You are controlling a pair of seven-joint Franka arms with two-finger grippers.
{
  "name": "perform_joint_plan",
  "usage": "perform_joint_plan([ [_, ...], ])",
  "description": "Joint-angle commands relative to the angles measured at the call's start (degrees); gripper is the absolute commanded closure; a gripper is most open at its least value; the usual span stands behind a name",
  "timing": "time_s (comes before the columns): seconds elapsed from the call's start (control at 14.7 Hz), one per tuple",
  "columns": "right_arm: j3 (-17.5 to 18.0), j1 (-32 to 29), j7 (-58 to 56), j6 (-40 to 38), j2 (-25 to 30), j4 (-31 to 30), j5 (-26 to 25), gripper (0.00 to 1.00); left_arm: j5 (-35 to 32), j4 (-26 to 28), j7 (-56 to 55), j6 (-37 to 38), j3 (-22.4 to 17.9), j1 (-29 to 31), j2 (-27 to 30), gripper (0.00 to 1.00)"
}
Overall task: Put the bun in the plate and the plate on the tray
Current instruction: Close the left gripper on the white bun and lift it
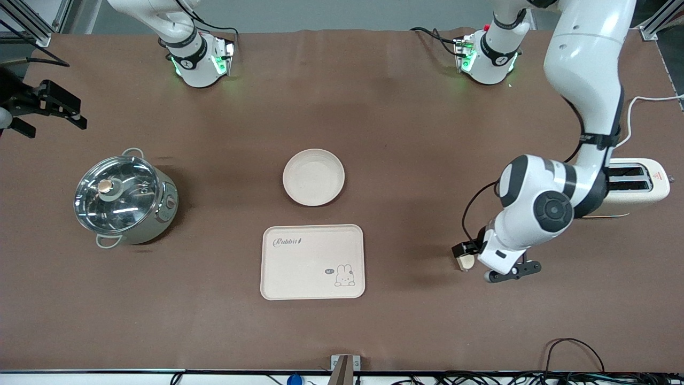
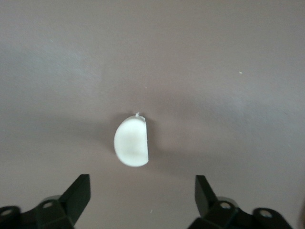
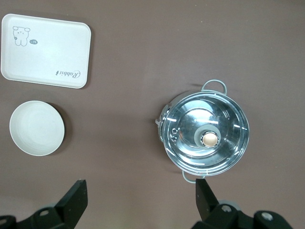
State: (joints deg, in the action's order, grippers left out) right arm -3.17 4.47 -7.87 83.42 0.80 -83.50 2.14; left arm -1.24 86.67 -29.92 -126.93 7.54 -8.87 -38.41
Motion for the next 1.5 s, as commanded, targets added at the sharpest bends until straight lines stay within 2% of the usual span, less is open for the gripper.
perform_joint_plan([
  [0.0, -0.08, 0.27, 0.49, 0.43, 0.78, -1.14, -0.73, 0.0, -1.39, 2.26, -3.73, -3.58, -0.34, 0.0, -1.66, 0.09],
  [0.48, -0.17, 0.45, 0.57, 0.34, 0.78, -1.49, -0.73, 0.0, -1.31, 2.36, -4.18, -5.88, -0.69, 0.61, -4.83, 0.28],
  [0.75, -0.08, 0.45, 0.49, 0.08, 0.78, -1.66, -0.73, 0.0, -1.22, 2.27, -4.18, -8.16, -0.78, 0.61, -6.24, 0.33],
  [0.82, -0.17, 0.36, 0.4, 0.17, 0.78, -1.66, -0.73, 0.0, -1.31, 2.18, -4.18, -8.16, -0.78, 0.61, -6.41, 0.38],
  [1.02, -0.08, 0.45, 0.22, 0.43, 0.78, -1.14, -0.73, 0.0, -1.31, 2.27, -4.18, -8.16, -0.78, 0.7, -6.24, 0.62],
  [1.16, -0.17, 0.45, 0.05, 0.08, 0.78, -0.87, -0.82, 0.0, -1.31, 2.27, -4.18, -8.07, -0.69, 0.7, -5.98, 0.75],
  [1.23, -0.17, 0.36, 0.05, -0.27, 0.78, -1.13, -0.82, 0.0, -1.31, 2.18, -4.53, -7.9, -0.69, 0.35, -5.71, 0.79],
  [1.43, -0.35, -0.43, 0.05, -1.06, 0.87, -1.4, -0.82, 0.0, -1.31, 2.01, -5.49, -7.28, -0.16, -0.27, -5.19, 0.8],
])
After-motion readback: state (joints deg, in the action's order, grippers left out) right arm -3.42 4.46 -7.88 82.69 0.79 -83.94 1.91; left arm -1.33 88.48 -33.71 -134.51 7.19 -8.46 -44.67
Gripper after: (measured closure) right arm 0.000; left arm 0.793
